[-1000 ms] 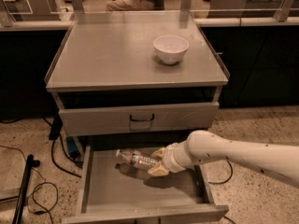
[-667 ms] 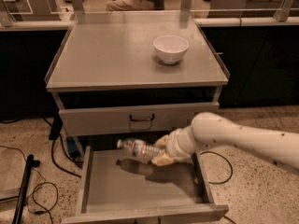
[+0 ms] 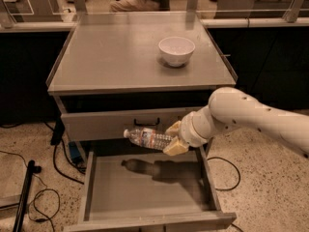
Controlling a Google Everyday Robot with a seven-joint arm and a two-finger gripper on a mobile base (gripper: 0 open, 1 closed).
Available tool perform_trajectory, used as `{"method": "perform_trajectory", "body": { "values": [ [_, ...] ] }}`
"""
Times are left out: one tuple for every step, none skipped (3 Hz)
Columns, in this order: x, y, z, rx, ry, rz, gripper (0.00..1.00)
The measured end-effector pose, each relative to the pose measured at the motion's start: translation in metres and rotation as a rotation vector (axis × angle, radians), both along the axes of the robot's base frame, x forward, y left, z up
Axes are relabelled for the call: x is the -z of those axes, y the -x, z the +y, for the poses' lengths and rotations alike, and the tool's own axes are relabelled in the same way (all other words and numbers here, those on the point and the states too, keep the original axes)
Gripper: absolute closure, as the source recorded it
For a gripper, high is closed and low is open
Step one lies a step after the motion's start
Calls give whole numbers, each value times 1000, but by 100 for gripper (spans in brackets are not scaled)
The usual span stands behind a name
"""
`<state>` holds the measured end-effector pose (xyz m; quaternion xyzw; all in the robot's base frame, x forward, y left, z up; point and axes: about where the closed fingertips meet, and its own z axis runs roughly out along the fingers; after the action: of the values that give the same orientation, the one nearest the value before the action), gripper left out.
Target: Pick water bottle from middle drawer and place on counter
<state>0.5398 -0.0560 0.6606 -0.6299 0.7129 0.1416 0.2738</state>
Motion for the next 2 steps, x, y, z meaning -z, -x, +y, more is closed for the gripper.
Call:
{"method": "perform_trajectory", "body": {
  "values": [
    [-51,4,-9,-15,2,-27,100],
    [-51,4,-9,-15,2,-27,100]
  ]
}}
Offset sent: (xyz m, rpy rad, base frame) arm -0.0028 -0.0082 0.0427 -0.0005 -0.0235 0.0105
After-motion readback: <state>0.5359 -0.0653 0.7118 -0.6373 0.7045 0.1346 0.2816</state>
